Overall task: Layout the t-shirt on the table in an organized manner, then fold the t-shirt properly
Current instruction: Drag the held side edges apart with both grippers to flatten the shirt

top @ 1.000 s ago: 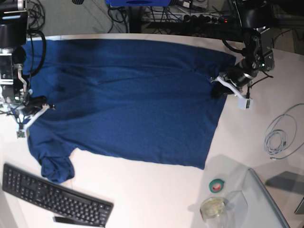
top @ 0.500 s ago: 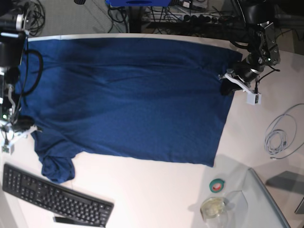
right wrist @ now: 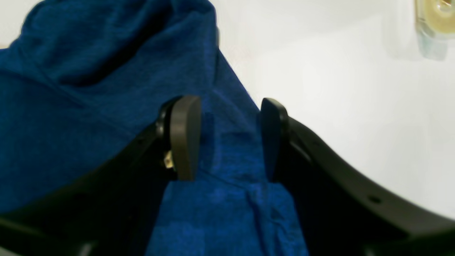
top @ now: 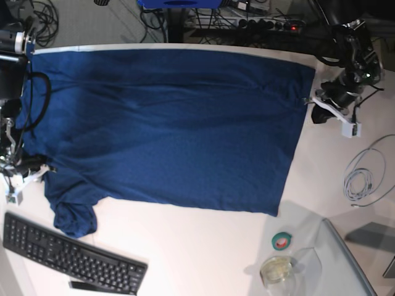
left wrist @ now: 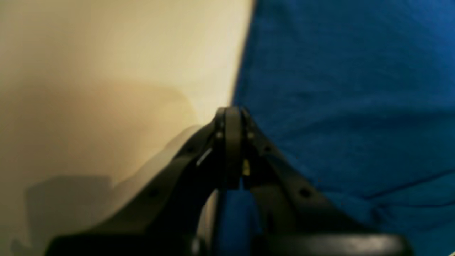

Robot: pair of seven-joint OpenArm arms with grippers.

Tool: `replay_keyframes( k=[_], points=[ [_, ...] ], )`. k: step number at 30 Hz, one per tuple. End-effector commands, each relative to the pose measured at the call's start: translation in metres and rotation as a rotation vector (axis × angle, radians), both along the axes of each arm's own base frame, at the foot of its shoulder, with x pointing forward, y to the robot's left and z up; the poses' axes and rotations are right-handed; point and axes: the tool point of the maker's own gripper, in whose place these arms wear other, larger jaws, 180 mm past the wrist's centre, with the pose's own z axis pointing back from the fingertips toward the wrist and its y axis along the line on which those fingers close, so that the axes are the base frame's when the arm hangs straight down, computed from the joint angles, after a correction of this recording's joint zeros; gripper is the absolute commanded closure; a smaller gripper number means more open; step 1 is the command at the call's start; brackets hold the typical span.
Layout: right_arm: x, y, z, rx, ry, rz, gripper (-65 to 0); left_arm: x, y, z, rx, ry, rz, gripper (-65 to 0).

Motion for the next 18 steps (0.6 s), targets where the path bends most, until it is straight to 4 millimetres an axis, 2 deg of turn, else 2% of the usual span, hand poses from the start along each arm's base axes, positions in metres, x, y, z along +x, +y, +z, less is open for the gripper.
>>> replay_keyframes(
  k=[1, 5, 10, 15, 18],
  points=[
    [0.026, -0.011, 0.025, -0.011, -0.07, -0.009, -26.6, 0.02, 0.004, 0.021, 0.009, -0.08, -0.002, 0.0],
    [0.031, -0.019, 0.012, 0.03, -0.027, -0.053, -26.6, 0.024, 0.01, 0.026, 0.027, -0.088, -0.008, 0.0],
    [0.034, -0.018, 0.01, 0.032, -0.059, -0.057, -26.6, 0.02, 0.014, 0.021, 0.023, -0.072, 0.003, 0.0],
    [0.029, 0.0, -0.007, -0.006, -0.006, 0.032, -26.6, 0.016, 0.02, 0.015, 0.021, -0.049, 0.01, 0.0],
    [0.024, 0.001, -0.019, -0.016, -0.004, 0.039, -26.6, 0.015, 0.02, 0.014, 0.02, -0.047, 0.01, 0.0]
  ],
)
